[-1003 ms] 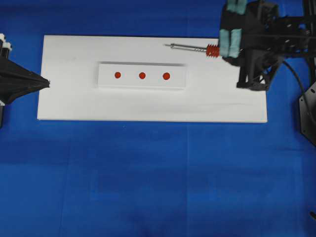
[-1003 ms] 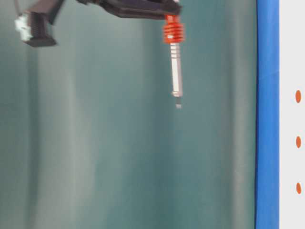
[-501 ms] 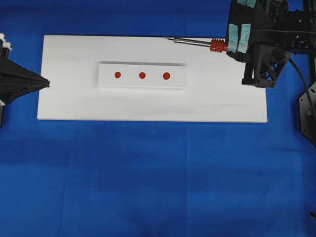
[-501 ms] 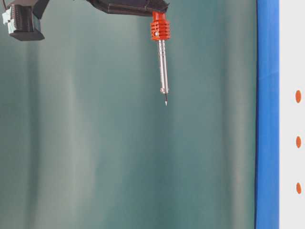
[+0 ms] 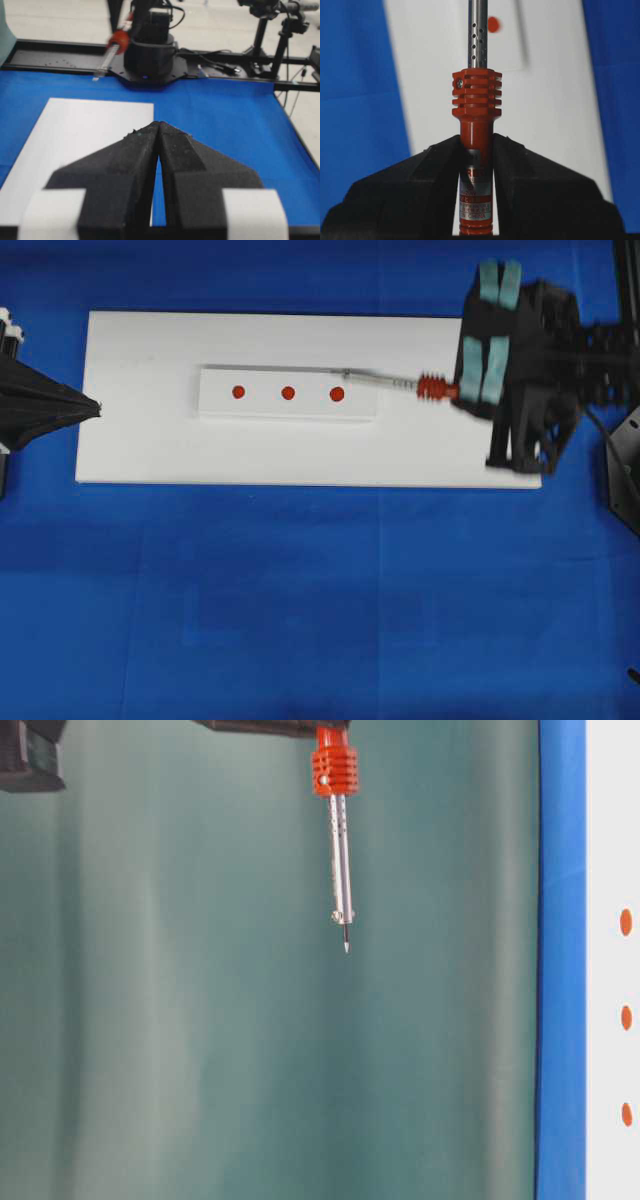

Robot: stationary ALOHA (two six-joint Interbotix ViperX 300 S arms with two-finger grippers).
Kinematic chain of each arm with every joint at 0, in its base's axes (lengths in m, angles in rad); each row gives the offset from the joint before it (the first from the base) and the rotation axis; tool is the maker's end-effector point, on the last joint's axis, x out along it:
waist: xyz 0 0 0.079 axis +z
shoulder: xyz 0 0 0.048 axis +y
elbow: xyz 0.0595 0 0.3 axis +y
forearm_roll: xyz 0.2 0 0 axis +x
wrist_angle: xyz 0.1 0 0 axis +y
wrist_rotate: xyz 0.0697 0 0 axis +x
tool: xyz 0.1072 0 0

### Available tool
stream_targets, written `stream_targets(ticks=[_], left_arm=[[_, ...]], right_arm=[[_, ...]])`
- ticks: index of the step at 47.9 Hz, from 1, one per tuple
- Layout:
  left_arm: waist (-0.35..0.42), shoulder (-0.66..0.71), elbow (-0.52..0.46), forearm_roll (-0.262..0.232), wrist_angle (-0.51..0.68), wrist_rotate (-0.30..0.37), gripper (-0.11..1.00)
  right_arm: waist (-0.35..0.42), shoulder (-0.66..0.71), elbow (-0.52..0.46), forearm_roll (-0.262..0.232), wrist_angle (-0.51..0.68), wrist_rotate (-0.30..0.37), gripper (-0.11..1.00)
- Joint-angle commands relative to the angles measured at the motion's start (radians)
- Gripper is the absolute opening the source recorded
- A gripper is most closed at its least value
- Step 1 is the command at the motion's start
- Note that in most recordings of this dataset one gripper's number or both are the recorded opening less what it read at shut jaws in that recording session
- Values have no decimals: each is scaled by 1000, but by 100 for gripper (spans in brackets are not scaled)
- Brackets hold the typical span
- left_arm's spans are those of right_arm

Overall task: Touch the tip of the soldering iron to the mark.
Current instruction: 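Carry the iron back down to its spot in front of the board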

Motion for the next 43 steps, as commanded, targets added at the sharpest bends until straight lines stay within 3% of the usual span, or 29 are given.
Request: stream_targets(ticks=[1, 13, 21, 31, 43], left_arm=[[-2, 6, -14, 2, -11, 0, 0], [-2, 5, -14, 2, -11, -2, 0], [-2, 6, -14, 2, -11, -2, 0], [-2, 5, -14, 2, -11, 0, 0], [-2, 5, -12, 2, -11, -2, 0]], right_arm=[[80, -8, -14, -20, -5, 51, 6], [351, 66, -54, -155, 46, 339, 6], [485, 146, -106, -227, 129, 503, 6], [568, 224, -149, -229, 143, 555, 6], [588, 273, -170, -229, 103, 555, 6]])
